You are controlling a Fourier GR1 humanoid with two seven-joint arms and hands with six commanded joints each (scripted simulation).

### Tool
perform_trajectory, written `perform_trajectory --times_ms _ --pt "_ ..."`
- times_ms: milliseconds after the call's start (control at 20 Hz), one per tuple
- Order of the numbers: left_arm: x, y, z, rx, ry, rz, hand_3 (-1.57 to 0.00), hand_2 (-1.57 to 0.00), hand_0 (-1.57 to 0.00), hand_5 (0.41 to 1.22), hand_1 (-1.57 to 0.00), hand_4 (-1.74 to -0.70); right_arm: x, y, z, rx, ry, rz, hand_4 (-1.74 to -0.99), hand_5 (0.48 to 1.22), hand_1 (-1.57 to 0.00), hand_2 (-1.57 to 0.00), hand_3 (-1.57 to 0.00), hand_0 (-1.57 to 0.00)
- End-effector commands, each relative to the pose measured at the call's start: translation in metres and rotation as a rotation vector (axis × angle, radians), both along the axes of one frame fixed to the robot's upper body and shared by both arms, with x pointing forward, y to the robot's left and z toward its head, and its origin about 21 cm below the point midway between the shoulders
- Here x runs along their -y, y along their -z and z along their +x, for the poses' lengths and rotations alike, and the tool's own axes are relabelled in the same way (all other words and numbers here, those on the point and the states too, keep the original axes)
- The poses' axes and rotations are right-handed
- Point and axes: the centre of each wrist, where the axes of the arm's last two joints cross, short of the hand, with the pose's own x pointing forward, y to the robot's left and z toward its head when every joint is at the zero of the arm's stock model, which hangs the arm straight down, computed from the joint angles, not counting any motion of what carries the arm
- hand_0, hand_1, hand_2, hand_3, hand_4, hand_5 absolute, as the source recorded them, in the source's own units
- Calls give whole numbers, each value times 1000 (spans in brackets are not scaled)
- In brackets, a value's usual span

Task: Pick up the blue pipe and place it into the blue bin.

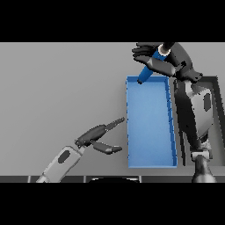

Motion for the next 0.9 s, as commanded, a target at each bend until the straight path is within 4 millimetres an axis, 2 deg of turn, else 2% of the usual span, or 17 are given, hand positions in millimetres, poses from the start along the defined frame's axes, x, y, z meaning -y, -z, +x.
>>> perform_trajectory --times_ms 0,200,550,750,800,850 --pt "3 0 0 -7 -7 5 1 1 1 489 1 -906 7 11 4 -31 25 -1 -1739 1124 -1571 -1571 -1571 -1571" --pt "-1 -1 6 -11 -19 13 1 1 1 483 1 -894 30 60 11 -201 137 -54 -1740 1122 -1571 -1571 -1571 -1571" --pt "-1 3 2 -5 -22 13 1 1 1 463 1 -881 49 152 -4 -518 264 -160 -1741 1122 -1571 -1571 -1571 -1571" --pt "-2 3 1 -11 -17 11 1 1 1 460 1 -884 55 191 -17 -666 266 -272 -1591 1114 -1571 -1571 -1571 -1571" --pt "-3 3 3 -10 -19 13 1 1 1 457 1 -885 57 200 -19 -713 272 -298 -1599 1110 -1571 -1571 -1330 -1571" --pt "-1 2 2 -14 -20 14 1 1 1 455 1 -886 58 207 -18 -768 289 -323 -1547 1133 -1459 -1393 -1122 -1563"
